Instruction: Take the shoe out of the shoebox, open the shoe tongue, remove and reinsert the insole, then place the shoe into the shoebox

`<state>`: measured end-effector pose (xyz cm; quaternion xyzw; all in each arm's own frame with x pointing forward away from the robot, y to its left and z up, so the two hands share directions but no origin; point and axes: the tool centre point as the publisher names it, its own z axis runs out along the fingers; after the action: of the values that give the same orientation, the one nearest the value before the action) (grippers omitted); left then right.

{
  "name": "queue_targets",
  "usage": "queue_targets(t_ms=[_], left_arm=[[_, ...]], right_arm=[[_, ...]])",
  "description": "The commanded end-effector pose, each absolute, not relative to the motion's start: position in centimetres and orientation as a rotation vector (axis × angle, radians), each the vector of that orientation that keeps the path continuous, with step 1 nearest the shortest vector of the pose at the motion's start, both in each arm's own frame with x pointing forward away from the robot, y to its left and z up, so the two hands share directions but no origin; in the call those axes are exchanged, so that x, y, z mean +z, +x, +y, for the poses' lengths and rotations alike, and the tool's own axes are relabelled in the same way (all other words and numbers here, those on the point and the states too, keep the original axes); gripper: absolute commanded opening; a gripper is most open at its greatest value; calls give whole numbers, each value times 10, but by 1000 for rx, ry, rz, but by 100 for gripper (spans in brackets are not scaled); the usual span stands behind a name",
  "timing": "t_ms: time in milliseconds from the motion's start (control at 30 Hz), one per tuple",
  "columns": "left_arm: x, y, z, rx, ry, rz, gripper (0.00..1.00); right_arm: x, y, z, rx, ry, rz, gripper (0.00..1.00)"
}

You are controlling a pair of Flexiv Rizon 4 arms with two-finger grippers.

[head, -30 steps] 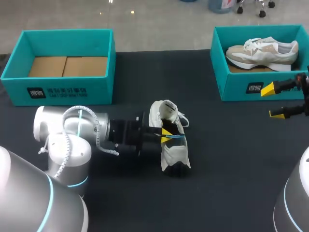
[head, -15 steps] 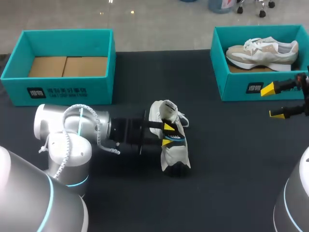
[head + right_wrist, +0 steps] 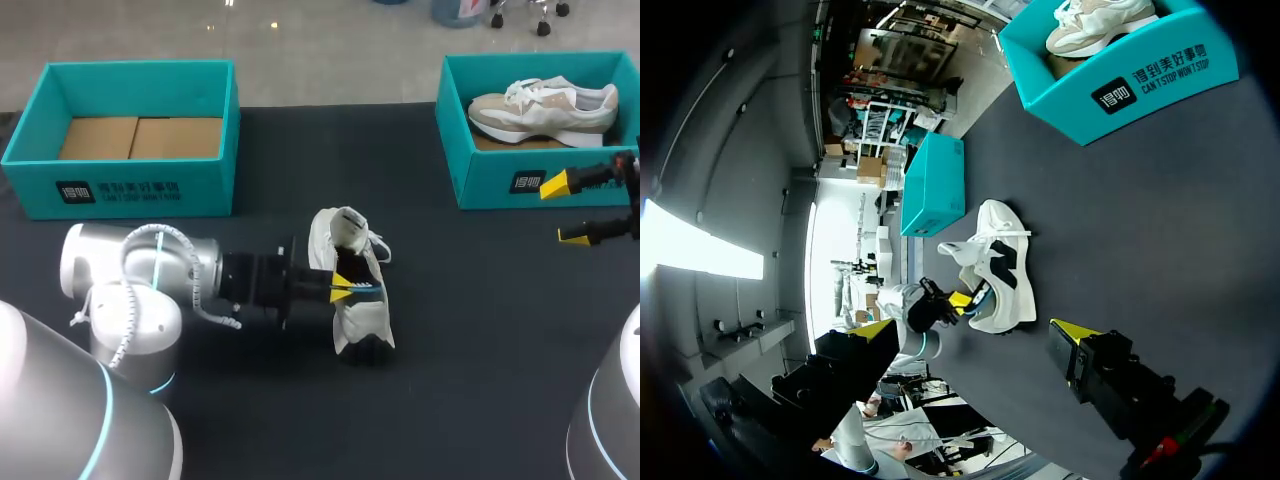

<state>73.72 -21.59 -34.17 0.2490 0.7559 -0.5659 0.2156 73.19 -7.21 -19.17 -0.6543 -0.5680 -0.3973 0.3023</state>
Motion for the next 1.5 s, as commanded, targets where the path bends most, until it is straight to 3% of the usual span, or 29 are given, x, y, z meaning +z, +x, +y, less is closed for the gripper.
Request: queue_targets(t_ms=[33, 300, 367, 400, 467, 633, 967, 1200, 1233, 1267, 1333, 1367, 1400, 1500], left_arm=[[-350, 744, -225, -1568, 697, 2120, 0], [-353, 743, -222, -1575, 678, 2146, 0], [-348, 742, -220, -1585, 670, 2134, 34], [-344, 742, -219, -1585, 668, 2128, 43], [-338, 741, -218, -1586, 670, 2115, 46], [-329, 742, -215, -1578, 687, 2099, 41], [-336, 739, -219, -1594, 702, 2121, 0], [-337, 735, -220, -1603, 727, 2137, 0], [-337, 734, -220, -1602, 728, 2139, 7], [-337, 734, -219, -1601, 729, 2140, 22], [-335, 733, -217, -1600, 730, 2141, 68], [-333, 732, -216, -1600, 733, 2138, 83], [-331, 732, -215, -1600, 735, 2135, 88], [-324, 730, -210, -1597, 745, 2123, 86]], right_arm=[[-192, 731, -72, -1052, -1738, -1507, 100], [-192, 731, -72, -1052, -1738, -1507, 100], [-192, 731, -72, -1052, -1738, -1507, 100], [-192, 731, -72, -1052, -1738, -1507, 100], [-192, 731, -72, -1052, -1738, -1507, 100], [-192, 731, -72, -1052, -1738, -1507, 100], [-192, 731, -72, -1052, -1738, -1507, 100], [-192, 731, -72, -1052, -1738, -1507, 100], [-192, 731, -72, -1052, -1738, -1507, 100], [-192, 731, -72, -1052, -1738, -1507, 100], [-192, 731, -72, -1052, -1738, -1507, 100], [-192, 731, -72, -1052, -1738, -1507, 100], [-192, 731, -72, -1052, -1738, -1507, 100], [-192, 731, -72, -1052, -1738, -1507, 100]])
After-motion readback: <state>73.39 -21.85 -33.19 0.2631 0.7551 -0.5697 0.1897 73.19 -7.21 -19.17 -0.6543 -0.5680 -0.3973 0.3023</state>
